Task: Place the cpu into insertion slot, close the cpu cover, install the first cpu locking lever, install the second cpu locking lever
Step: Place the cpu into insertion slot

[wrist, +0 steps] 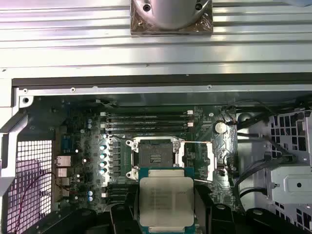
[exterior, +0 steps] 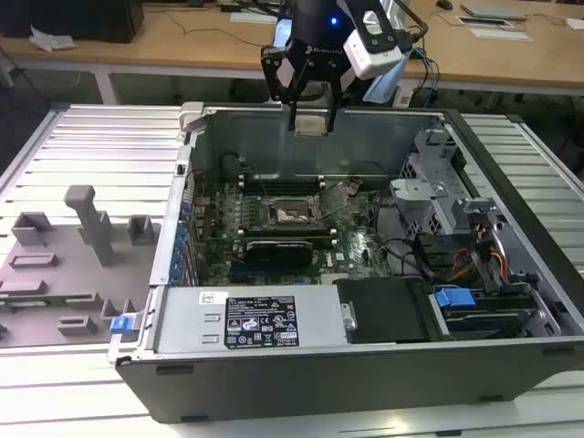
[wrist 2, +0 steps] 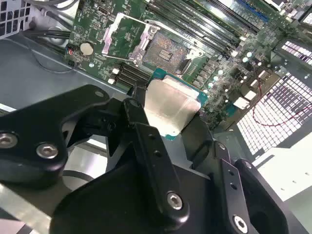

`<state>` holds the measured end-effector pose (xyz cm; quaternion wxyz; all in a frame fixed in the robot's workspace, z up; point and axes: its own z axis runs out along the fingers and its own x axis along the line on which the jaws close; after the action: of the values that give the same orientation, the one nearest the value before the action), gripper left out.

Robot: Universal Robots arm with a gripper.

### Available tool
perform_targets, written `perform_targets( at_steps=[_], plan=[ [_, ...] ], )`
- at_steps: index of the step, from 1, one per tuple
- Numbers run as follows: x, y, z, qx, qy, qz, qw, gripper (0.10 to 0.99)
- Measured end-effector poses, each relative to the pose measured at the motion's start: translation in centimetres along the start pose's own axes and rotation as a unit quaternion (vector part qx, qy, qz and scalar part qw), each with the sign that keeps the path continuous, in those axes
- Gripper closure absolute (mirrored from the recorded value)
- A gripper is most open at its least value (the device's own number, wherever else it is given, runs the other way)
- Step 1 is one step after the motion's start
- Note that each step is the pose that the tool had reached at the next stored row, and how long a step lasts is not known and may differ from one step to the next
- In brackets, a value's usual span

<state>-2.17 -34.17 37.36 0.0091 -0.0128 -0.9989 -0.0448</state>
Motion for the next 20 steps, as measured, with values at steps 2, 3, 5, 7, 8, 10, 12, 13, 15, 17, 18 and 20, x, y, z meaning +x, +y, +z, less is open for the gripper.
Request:
perform_targets(
  at_steps=[2, 3, 5, 7, 8, 10, 12, 13, 15, 17, 18, 20],
  plan=[
    [0.00, 0.00, 0.00, 0.0000, 0.0000, 0.000, 1.0000, 0.545],
    [0.00, 0.00, 0.00, 0.0000, 0.0000, 0.000, 1.0000, 0.545],
    [0.00, 0.00, 0.00, 0.0000, 0.0000, 0.000, 1.0000, 0.545],
    [0.00, 0.00, 0.00, 0.0000, 0.0000, 0.000, 1.0000, 0.545],
    [0.00, 0.00, 0.04, -0.0001, 0.0000, 0.000, 1.0000, 0.545],
    [0.00, -0.02, 0.17, 0.0000, 0.0000, 0.000, 1.0000, 0.545],
    [0.01, -0.04, 0.40, -0.0001, 0.0000, 0.000, 1.0000, 0.545],
    [0.01, -0.04, 0.49, 0.0000, 0.0000, 0.000, 1.0000, 0.545],
    [0.00, -0.06, 0.68, 0.0000, 0.0000, 0.000, 1.0000, 0.545],
    [0.00, -0.08, 0.84, 0.0000, 0.0000, 0.000, 1.0000, 0.545],
    [0.00, -0.08, 0.93, 0.0000, 0.0000, 0.000, 1.0000, 0.545],
    [0.00, -0.11, 1.21, 0.0000, 0.0000, 0.000, 1.0000, 0.545]
  ],
)
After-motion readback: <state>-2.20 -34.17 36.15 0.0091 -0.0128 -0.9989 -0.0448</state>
